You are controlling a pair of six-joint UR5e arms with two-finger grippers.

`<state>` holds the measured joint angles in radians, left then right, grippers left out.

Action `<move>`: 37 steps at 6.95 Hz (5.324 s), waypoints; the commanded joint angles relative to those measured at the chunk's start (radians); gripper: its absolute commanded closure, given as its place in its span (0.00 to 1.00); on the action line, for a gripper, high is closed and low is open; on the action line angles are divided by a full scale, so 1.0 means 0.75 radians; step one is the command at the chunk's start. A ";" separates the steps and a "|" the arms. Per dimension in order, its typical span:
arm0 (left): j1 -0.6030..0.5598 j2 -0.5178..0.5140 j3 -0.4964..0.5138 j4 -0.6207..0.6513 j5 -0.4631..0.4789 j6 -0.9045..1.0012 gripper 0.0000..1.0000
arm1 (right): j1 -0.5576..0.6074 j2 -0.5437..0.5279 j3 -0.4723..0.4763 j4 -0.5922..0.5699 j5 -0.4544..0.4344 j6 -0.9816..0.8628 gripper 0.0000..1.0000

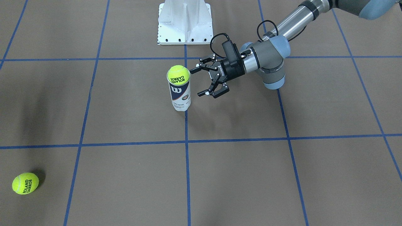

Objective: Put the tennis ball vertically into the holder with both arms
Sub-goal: 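Move the right gripper to the farther tennis ball and grasp it, then carry the held ball with the right gripper over the can's open top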

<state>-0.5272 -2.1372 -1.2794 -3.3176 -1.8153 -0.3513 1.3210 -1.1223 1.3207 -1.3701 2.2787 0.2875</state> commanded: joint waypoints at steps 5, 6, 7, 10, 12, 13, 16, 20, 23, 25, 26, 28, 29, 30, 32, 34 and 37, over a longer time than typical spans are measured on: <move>0.004 -0.006 0.006 -0.001 0.001 0.000 0.01 | -0.076 0.089 -0.182 0.177 -0.046 0.297 0.02; 0.004 -0.016 0.008 0.001 0.001 0.000 0.01 | -0.137 0.089 -0.314 0.411 -0.099 0.395 0.01; 0.004 -0.016 0.008 -0.001 0.001 0.000 0.01 | -0.156 0.095 -0.355 0.462 -0.105 0.410 0.01; 0.004 -0.016 0.008 -0.001 0.003 0.000 0.01 | -0.233 0.110 -0.364 0.501 -0.154 0.484 0.01; 0.004 -0.018 0.008 -0.001 0.003 0.000 0.01 | -0.272 0.108 -0.380 0.508 -0.236 0.484 0.01; 0.004 -0.018 0.008 -0.001 0.003 0.000 0.01 | -0.276 0.102 -0.382 0.508 -0.240 0.476 0.01; 0.004 -0.018 0.008 -0.001 0.005 0.000 0.01 | -0.299 0.091 -0.393 0.499 -0.306 0.472 0.74; 0.004 -0.016 0.006 -0.001 0.007 0.000 0.01 | -0.250 0.104 -0.279 0.495 -0.200 0.531 1.00; 0.006 -0.018 0.008 -0.001 0.007 0.000 0.01 | -0.248 0.104 0.076 0.239 -0.057 0.719 1.00; 0.010 -0.018 0.008 -0.001 0.007 0.000 0.01 | -0.272 0.106 0.436 -0.173 -0.044 0.754 1.00; 0.012 -0.020 0.010 -0.001 0.007 0.000 0.01 | -0.307 0.108 0.604 -0.285 -0.044 0.855 1.00; 0.012 -0.028 0.010 0.002 0.007 0.000 0.01 | -0.427 0.179 0.764 -0.333 -0.048 1.202 1.00; 0.012 -0.028 0.012 0.002 0.007 0.000 0.01 | -0.493 0.262 0.809 -0.418 -0.064 1.333 1.00; 0.014 -0.028 0.014 0.002 0.007 0.000 0.01 | -0.572 0.320 0.899 -0.561 -0.115 1.387 1.00; 0.016 -0.026 0.018 -0.001 0.007 0.002 0.01 | -0.736 0.416 0.947 -0.695 -0.266 1.504 1.00; 0.022 -0.032 0.021 -0.001 0.007 0.002 0.01 | -0.841 0.492 0.947 -0.826 -0.397 1.549 1.00; 0.028 -0.032 0.027 -0.001 0.011 0.002 0.01 | -0.876 0.561 0.890 -0.828 -0.443 1.556 1.00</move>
<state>-0.5072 -2.1612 -1.2602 -3.3180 -1.8077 -0.3498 0.6756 -0.7313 2.0161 -1.9893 1.9595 1.4509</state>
